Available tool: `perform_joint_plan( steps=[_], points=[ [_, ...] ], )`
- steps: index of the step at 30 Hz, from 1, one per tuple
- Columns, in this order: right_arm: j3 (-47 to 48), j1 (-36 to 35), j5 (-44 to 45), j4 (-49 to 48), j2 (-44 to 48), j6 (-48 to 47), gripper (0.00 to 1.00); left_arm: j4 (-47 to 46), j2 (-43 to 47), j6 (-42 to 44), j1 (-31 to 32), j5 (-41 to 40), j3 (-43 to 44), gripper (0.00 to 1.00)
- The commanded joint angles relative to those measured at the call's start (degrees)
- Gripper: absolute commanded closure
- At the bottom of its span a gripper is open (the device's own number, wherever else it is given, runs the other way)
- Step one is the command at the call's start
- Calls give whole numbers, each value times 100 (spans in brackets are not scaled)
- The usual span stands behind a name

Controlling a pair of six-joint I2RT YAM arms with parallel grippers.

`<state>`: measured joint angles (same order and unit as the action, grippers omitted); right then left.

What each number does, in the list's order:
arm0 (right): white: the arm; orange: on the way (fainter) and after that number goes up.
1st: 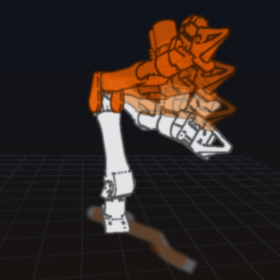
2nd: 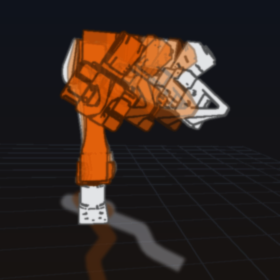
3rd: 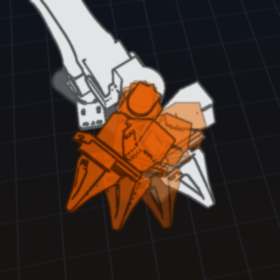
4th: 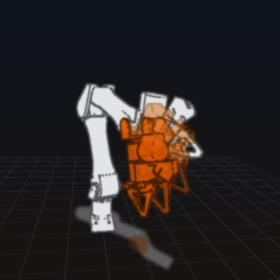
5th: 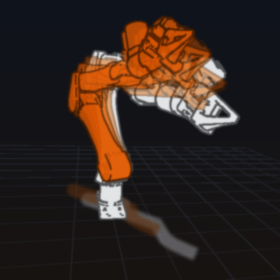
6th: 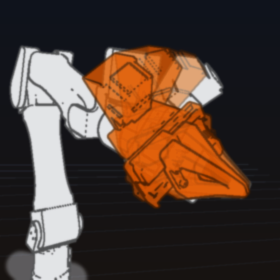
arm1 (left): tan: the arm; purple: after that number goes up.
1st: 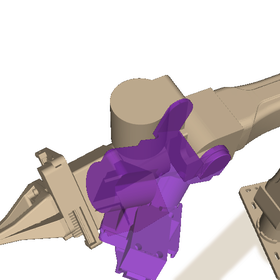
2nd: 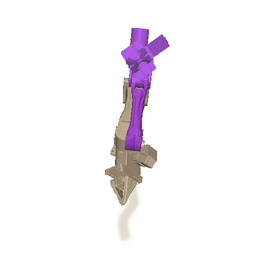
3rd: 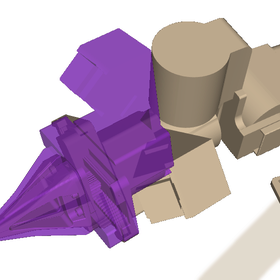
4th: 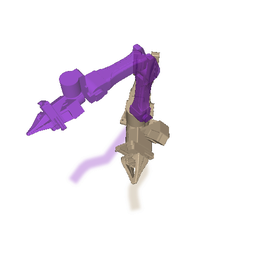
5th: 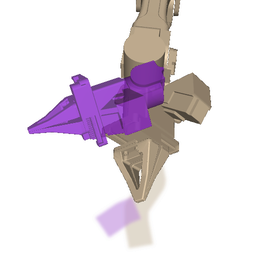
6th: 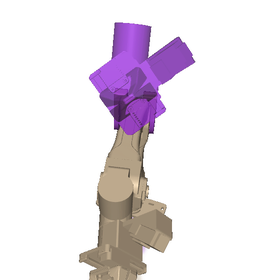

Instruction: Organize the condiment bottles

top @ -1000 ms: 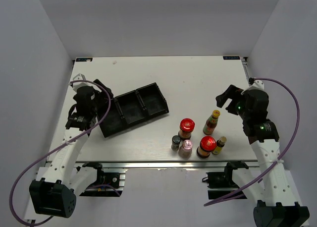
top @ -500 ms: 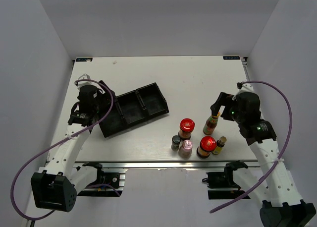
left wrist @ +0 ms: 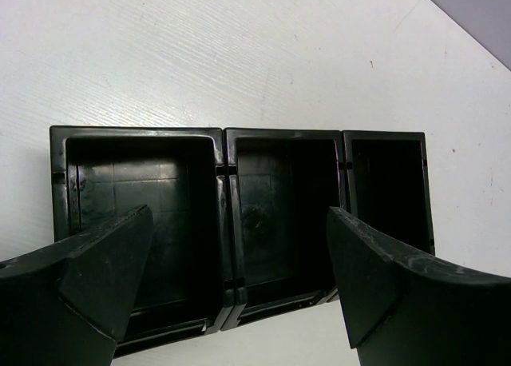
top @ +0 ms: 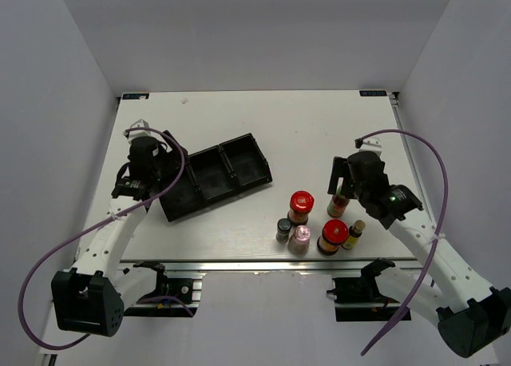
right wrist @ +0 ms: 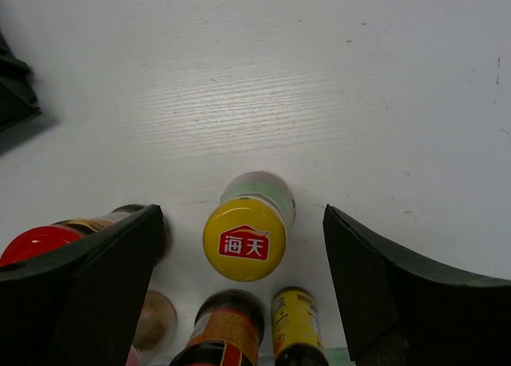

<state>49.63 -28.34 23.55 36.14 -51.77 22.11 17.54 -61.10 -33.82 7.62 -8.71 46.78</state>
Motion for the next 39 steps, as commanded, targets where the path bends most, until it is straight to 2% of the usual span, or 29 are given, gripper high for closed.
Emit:
perform_joint_plan(
  steps=[1,5,13,23,25,26,34,39],
  points=[
    [-128,-137,572,-36,-70,224,14,-58,-7,69,3,-25,208,2],
    [-304,-190,686,-300,-18,233,26,-40,-60,69,3,-52,199,2],
    [-471,-190,730,-845,-114,-22,32,21,-244,78,3,-157,252,2],
    [-498,-190,914,-1003,-263,-57,51,13,-192,113,3,-263,208,2],
    [-541,-190,915,-1082,-255,-145,52,30,-192,104,3,-280,208,2],
    [-568,-181,923,-1152,-237,-154,58,48,-192,104,12,-306,208,2],
    [-560,-190,1020,-1241,-184,-198,83,48,-157,95,3,-324,199,2],
    [37,-190,950,-1416,-281,-461,91,65,-165,69,3,-289,226,2]
  ],
)
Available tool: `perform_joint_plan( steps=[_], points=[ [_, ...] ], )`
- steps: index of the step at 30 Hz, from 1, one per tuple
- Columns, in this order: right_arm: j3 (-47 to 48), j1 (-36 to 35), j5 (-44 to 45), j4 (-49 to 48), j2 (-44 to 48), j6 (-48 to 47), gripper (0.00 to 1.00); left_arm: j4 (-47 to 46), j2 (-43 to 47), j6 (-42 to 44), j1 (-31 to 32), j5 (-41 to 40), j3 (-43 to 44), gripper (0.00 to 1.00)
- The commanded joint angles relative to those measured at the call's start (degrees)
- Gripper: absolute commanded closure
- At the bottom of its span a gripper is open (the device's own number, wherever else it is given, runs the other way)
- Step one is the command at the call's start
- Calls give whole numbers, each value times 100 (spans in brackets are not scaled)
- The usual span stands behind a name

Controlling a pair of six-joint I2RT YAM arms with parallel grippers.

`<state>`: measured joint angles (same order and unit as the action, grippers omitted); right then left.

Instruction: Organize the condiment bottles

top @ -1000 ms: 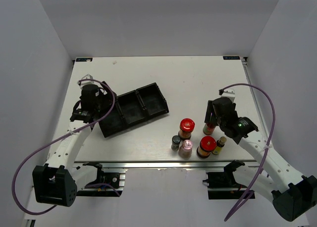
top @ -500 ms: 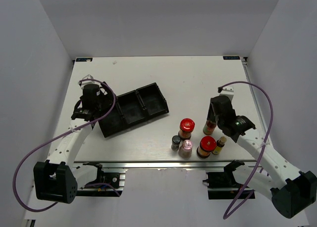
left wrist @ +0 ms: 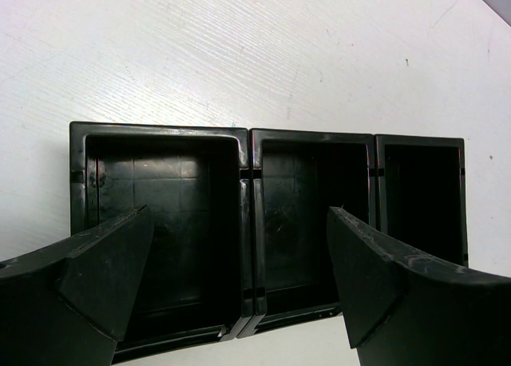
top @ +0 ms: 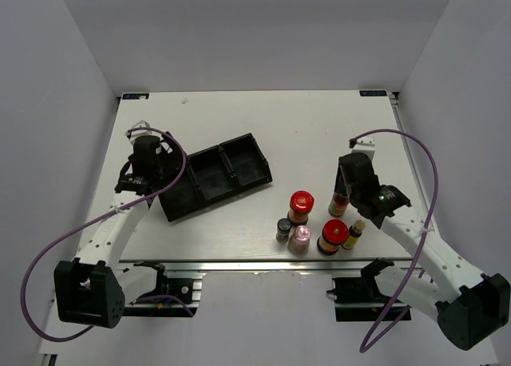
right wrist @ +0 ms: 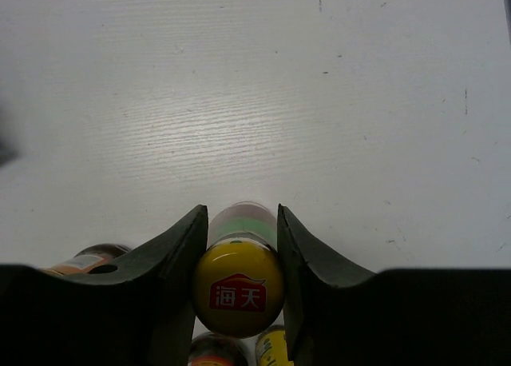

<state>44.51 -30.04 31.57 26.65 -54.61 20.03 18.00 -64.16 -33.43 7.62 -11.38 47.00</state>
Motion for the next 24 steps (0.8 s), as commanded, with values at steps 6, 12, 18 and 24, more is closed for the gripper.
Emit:
perform_joint_plan(
  steps=[6,12,18,24],
  points=[
    [1593,-10,-239,-1223,-444,-956,96,2,167,12,3,-67,195,2],
    [2796,-72,-1573,-1690,-1384,-1379,99,55,150,-14,3,-136,239,2],
    [4132,-545,-2611,-1848,-2736,-1774,100,72,106,-76,3,-295,292,2],
    [5286,-906,-2639,-1796,-3975,-1977,100,99,44,-67,3,-313,397,2]
  ],
)
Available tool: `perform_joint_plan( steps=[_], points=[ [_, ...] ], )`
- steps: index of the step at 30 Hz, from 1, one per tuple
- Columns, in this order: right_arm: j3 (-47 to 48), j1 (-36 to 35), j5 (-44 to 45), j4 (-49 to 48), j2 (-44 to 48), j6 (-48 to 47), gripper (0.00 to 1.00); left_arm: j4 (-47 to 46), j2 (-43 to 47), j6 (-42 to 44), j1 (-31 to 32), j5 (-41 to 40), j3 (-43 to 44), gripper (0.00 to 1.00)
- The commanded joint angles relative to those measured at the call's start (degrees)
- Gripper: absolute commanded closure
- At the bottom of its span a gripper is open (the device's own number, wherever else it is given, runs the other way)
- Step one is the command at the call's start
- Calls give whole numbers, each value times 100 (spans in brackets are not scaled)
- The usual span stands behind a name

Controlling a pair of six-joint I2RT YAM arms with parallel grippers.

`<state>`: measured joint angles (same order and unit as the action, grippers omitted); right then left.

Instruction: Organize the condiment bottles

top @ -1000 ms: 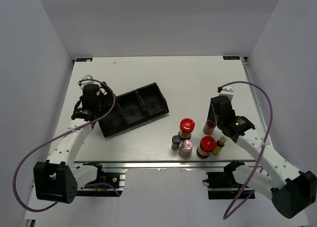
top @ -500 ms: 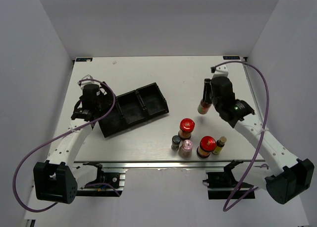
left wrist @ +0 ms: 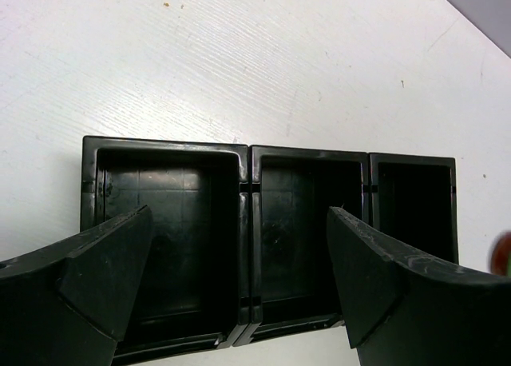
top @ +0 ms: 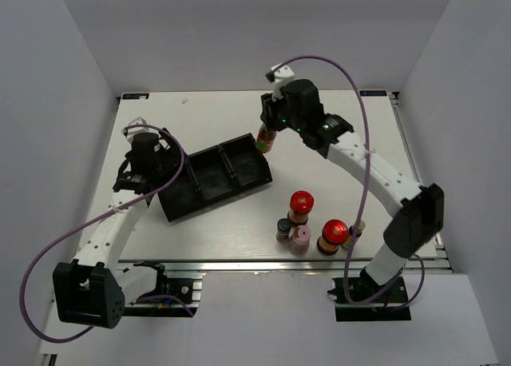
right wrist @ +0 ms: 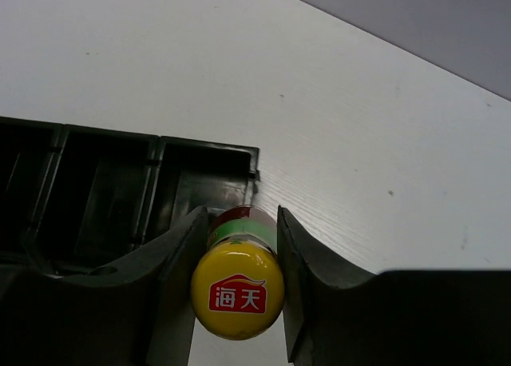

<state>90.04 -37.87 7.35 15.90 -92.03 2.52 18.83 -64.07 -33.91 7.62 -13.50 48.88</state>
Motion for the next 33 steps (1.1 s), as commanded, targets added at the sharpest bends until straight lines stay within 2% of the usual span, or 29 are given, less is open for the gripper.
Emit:
perform_joint_plan(
  steps=[1,5,13,18,23,26,27,30,33],
  points=[
    [900,-151,-243,-659,-376,-217,100,7,35,-19,3,-92,209,2],
    [1585,-300,-357,-553,-974,-226,100,7,35,-10,3,-127,192,2],
    [2219,-616,-191,-527,-1967,-393,100,33,-26,7,3,-144,148,2],
    [2237,-643,292,-711,-2397,-367,100,77,-53,25,3,-206,148,2],
    [2088,-687,179,-799,-2566,-341,96,77,-53,7,3,-224,121,2],
    [1904,-696,82,-913,-2574,-297,90,103,-70,-19,-6,-259,95,2],
    [1860,-696,47,-939,-2574,-296,83,112,-70,-28,3,-267,86,2],
    [1710,-696,38,-966,-2557,-296,73,121,-79,-45,-6,-259,78,2],
    [1570,-696,47,-966,-2478,-130,49,130,-70,-54,3,-241,78,2]
  ],
)
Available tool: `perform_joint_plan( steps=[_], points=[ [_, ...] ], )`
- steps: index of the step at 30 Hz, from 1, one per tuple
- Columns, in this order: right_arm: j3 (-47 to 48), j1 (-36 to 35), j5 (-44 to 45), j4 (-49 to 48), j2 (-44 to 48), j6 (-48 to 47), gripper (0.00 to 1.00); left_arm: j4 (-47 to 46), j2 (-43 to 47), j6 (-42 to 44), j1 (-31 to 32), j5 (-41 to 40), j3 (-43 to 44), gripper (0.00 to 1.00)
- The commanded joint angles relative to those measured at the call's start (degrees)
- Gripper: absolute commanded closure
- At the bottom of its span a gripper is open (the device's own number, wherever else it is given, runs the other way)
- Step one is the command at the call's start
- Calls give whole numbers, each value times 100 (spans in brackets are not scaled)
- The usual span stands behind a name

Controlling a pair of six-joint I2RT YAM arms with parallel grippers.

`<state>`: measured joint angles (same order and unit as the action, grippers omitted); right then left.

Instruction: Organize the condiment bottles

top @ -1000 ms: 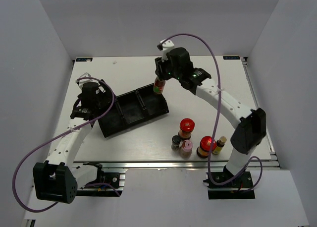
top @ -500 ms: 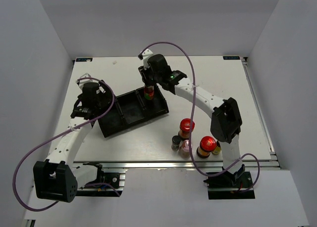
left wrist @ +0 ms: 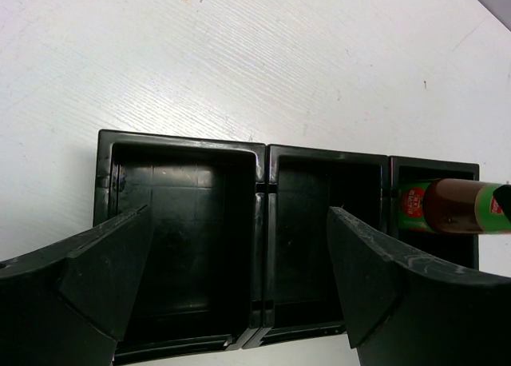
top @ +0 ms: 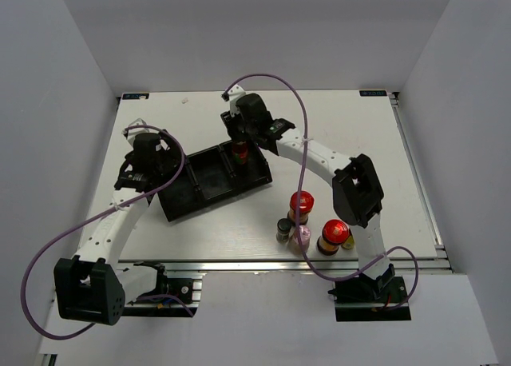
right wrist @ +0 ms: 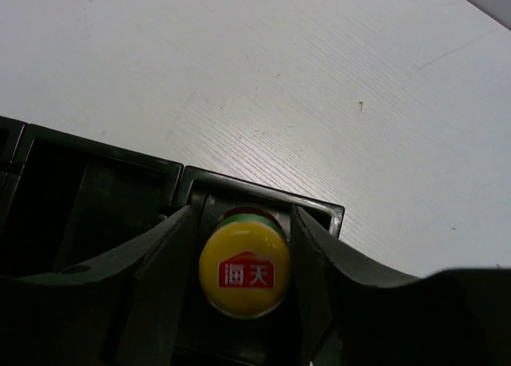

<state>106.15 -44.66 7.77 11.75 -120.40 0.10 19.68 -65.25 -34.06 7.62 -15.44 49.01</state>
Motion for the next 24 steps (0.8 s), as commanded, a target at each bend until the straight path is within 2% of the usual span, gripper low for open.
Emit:
perform_joint_plan(
  steps=[1,2,4,5,10,14,16,20,23,24],
  points=[
    [-68,-25,-3,-551,394,131,42,36,48,-39,3,-47,56,2],
    [-120,-25,-12,-551,473,148,37,36,65,-48,3,-47,56,2],
    [-182,-33,-21,-594,578,166,15,27,118,-56,3,-38,47,2],
    [-200,-34,-21,-603,675,166,11,18,118,-65,3,-29,38,2],
    [-261,-25,5,-498,1000,210,11,1,180,-74,3,6,20,2],
    [-611,-25,294,-384,1613,315,11,-17,197,-83,3,59,12,2],
    [-1287,-25,750,-428,1974,560,11,-8,197,-74,3,85,38,2],
    [-2781,-16,2005,-270,3491,1182,11,-87,180,-48,3,269,12,2],
    [-3764,89,2561,676,4555,1877,11,-149,162,-30,3,340,3,2],
    [-3951,150,2763,1036,4787,2428,11,-175,162,-21,3,384,12,2]
  ],
)
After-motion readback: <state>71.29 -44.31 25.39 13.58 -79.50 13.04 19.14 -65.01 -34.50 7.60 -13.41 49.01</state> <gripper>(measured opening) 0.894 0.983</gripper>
